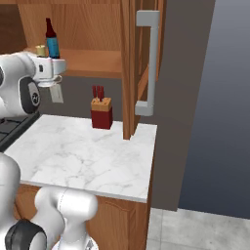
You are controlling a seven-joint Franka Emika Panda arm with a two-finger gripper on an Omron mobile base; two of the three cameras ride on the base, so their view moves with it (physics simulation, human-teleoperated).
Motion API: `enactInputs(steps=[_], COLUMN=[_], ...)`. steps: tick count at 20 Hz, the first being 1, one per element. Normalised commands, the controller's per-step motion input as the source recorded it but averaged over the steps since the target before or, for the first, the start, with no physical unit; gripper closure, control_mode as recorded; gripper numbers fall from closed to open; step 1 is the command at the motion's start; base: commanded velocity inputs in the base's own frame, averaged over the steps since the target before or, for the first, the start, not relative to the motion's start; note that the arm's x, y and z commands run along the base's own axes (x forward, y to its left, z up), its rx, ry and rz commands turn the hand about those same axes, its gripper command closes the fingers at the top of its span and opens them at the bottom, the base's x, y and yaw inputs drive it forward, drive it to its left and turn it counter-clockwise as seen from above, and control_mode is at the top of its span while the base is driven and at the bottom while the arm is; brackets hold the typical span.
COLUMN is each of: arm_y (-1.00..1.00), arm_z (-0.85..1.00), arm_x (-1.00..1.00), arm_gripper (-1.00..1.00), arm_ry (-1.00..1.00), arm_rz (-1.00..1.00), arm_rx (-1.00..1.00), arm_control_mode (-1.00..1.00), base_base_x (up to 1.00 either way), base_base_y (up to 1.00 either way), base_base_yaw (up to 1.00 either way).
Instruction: Get the candle and the beer from the cabinet and move them to the dining counter.
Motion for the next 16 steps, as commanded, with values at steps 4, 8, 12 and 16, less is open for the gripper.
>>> enactInputs(steps=[4, 8, 12, 16], arm_y=[-0.09, 0.08, 0.04, 0.00], arm_z=[-0.40, -0.40, -0.32, -0.18], arm_x=[-0.88, -0.70, -0.40, -0.14], arm_gripper=[1.00, 1.00, 1.00, 1.00], arm_ry=[0.00, 0.01, 0.12, 0.05], arm_rz=[0.04, 0.00, 0.00, 0.00], arm_rx=[0.00, 0.00, -0.01, 0.00], arm_control_mode=[-1.00, -1.00, -1.00, -1.00], base_base_x=[0.00, 0.00, 0.00, 0.00], base_base_y=[0.00, 0.00, 0.00, 0.00], base_base_yaw=[0.00, 0.00, 0.00, 0.00])
